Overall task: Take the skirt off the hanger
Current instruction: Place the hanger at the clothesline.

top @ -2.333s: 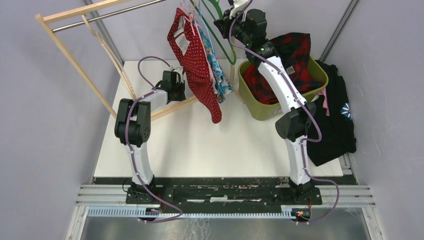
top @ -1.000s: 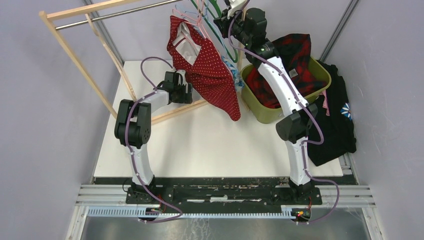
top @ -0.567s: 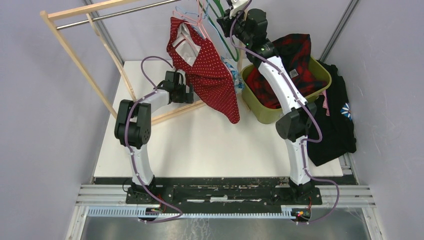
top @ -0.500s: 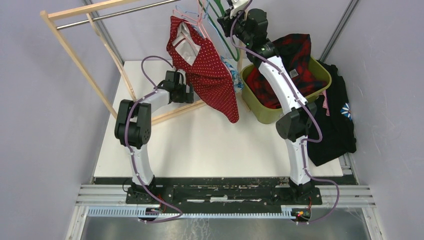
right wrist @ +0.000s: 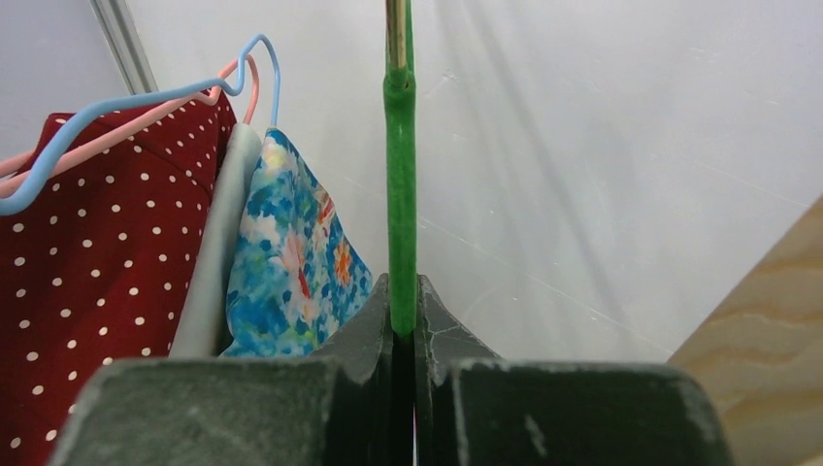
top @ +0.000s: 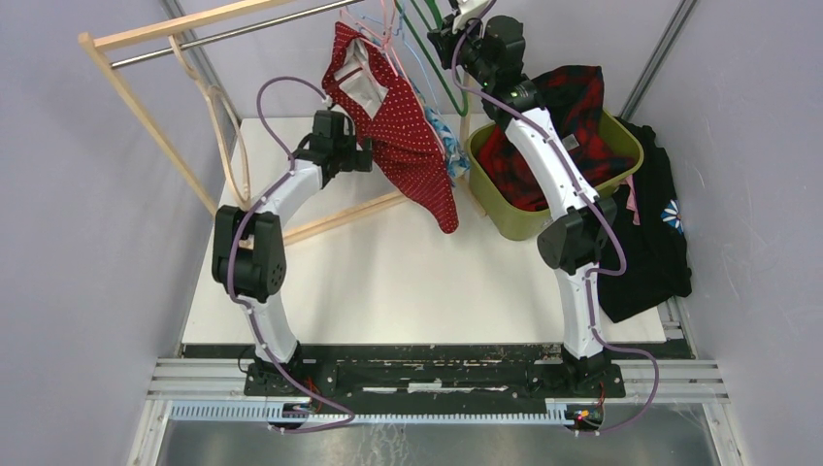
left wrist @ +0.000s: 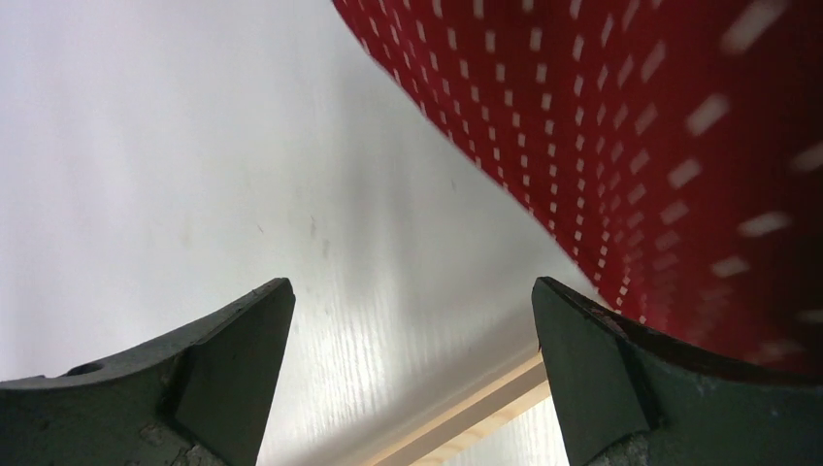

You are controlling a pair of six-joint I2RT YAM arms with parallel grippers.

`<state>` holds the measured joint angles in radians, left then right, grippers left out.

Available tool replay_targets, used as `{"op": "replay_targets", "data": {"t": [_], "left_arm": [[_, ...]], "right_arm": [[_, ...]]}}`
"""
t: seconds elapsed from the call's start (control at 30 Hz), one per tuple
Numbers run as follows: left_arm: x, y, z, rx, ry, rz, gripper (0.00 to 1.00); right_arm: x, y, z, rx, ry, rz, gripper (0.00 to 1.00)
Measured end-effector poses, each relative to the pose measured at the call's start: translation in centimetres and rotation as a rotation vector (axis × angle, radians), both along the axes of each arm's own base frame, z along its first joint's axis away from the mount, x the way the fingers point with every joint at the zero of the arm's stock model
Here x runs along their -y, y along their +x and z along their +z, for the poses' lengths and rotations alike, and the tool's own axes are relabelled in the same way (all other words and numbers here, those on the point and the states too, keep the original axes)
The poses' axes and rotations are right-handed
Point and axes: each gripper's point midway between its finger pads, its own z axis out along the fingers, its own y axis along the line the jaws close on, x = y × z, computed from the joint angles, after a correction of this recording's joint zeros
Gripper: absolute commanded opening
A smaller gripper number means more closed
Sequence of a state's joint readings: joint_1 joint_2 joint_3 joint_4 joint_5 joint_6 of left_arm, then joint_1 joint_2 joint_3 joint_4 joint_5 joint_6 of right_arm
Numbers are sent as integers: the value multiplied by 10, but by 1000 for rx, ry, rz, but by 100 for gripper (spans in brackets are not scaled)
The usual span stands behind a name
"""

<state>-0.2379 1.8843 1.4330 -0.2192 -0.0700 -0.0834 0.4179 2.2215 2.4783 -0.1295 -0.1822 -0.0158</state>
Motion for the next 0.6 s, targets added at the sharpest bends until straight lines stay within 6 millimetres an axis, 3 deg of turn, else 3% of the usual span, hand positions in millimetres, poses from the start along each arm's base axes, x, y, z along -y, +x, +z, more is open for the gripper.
{"op": "replay_targets", "data": {"t": [0.2, 0.37, 0.5, 0.6], "left_arm": [[-12, 16, 61, 102, 30, 67, 99], [-22, 3, 95, 141, 49, 92, 99], [-27, -5, 110, 167, 59, 104, 99], [-28, -8, 105, 156, 63, 102, 99]], "right_arm": [[3, 3, -1, -4, 17, -4, 4], [3, 5, -2, -8, 31, -5, 24], [2, 6, -15, -50, 28, -3, 35], [-1, 5, -22, -72, 27, 8, 37]]}}
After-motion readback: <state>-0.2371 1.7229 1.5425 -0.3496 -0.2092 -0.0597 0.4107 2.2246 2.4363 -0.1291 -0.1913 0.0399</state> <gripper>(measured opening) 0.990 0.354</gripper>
